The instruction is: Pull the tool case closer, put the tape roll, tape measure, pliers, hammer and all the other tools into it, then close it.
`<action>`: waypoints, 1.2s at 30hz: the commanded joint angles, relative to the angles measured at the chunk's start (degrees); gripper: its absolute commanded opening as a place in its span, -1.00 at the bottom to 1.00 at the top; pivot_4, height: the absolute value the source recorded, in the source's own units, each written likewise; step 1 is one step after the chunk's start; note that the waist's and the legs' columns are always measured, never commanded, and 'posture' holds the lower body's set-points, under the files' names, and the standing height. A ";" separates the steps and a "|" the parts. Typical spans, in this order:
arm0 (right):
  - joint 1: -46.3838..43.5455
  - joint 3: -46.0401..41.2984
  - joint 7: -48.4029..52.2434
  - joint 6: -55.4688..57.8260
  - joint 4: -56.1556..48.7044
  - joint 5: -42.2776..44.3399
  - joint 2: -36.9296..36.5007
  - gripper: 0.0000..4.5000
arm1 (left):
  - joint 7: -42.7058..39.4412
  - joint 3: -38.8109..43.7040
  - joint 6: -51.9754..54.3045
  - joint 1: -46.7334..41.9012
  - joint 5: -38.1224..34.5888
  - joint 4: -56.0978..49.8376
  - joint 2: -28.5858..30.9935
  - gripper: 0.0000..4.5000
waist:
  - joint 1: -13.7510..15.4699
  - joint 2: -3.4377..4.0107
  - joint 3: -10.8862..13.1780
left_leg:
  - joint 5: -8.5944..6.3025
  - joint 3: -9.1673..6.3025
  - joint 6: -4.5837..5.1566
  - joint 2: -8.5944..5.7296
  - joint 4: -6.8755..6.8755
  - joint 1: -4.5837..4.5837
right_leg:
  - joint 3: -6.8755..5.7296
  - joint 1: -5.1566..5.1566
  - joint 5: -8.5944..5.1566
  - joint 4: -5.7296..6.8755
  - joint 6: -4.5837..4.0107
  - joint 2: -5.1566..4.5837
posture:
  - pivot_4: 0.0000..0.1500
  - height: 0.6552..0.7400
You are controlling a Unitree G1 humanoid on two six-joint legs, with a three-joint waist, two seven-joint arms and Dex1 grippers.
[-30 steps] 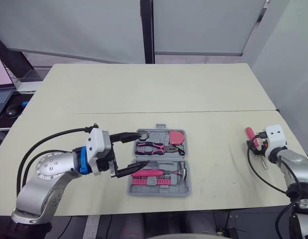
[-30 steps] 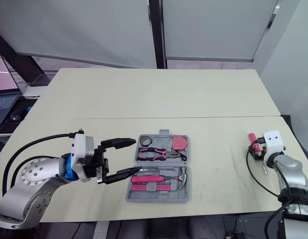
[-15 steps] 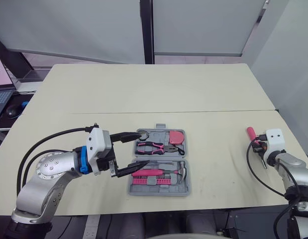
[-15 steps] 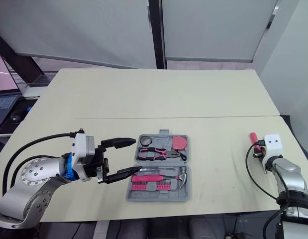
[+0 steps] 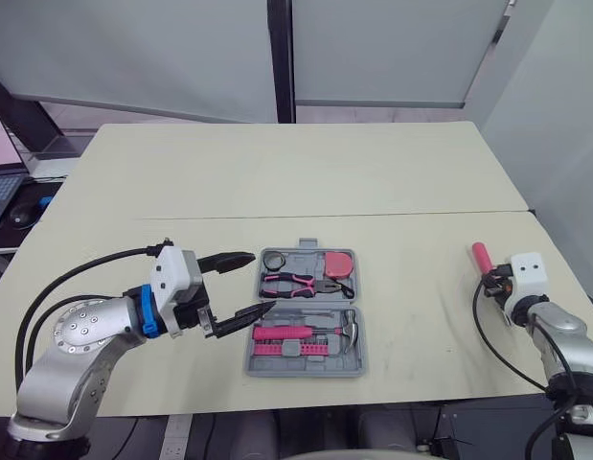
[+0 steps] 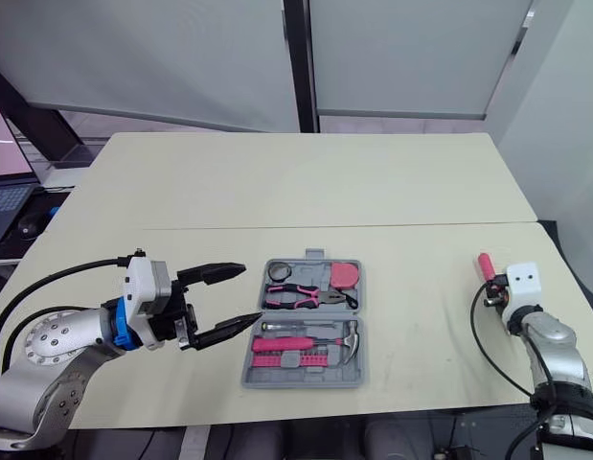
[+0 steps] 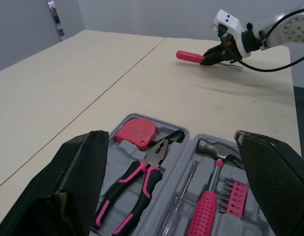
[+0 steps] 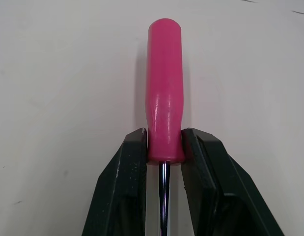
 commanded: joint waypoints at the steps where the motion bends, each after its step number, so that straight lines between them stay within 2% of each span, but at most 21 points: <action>1: 1.53 -0.99 1.42 -1.25 -5.69 1.03 -0.48 -0.57 | 0.47 1.71 -1.78 0.69 0.64 -2.33 0.08 1.00 | 0.02 0.00 0.00 | 0.00 0.00 0.00 0.01 0.00 0.00 | 0.00 0.00 0.00 0.00 0.00 0.00 | 1.00 1.00; 9: 4.50 1.38 7.45 -3.02 -12.37 -0.40 -3.15 -0.57 | 0.35 4.08 -1.79 3.17 0.23 -2.58 0.75 1.00 | -0.02 0.02 0.01 | 0.00 0.02 0.00 0.01 0.00 0.00 | 0.01 0.00 0.00 0.00 0.00 0.00 | 1.00 1.00; 16: 4.32 5.80 17.60 -5.76 -21.93 -0.48 -8.69 -0.57 | -3.43 12.65 -7.19 11.17 2.98 1.63 2.28 1.00 | -0.38 0.11 0.07 | 0.00 0.02 0.00 0.02 -0.02 0.00 | 0.00 -0.05 -0.04 0.00 -0.05 0.00 | 1.00 1.00; 24: 6.57 11.44 32.12 -6.61 -35.43 0.92 -16.66 -0.57 | -7.75 16.89 -10.93 19.08 4.56 4.79 2.91 1.00 | 0.07 0.09 0.09 | 0.00 0.01 0.00 0.02 -0.03 -0.01 | -0.05 -0.04 -0.11 -0.01 -0.07 -0.04 | 1.00 1.00; 30: 4.65 19.69 41.51 0.65 -48.68 -0.72 -23.82 -0.57 | -13.42 17.23 -13.91 24.85 6.82 6.24 5.17 1.00 | 0.10 0.09 0.09 | -0.01 -0.01 0.00 0.05 -0.02 0.02 | -0.10 -0.06 -0.28 0.00 -0.28 -0.05 | 1.00 1.00; 36: 1.04 28.00 42.39 13.86 -60.80 -1.18 -23.32 -0.57 | -14.93 14.88 -14.31 25.65 7.96 5.49 5.90 1.00 | 0.15 0.08 0.09 | -0.01 0.01 -0.01 0.04 -0.01 0.01 | -0.12 -0.08 -0.46 0.00 -0.26 -0.13 | 1.00 1.00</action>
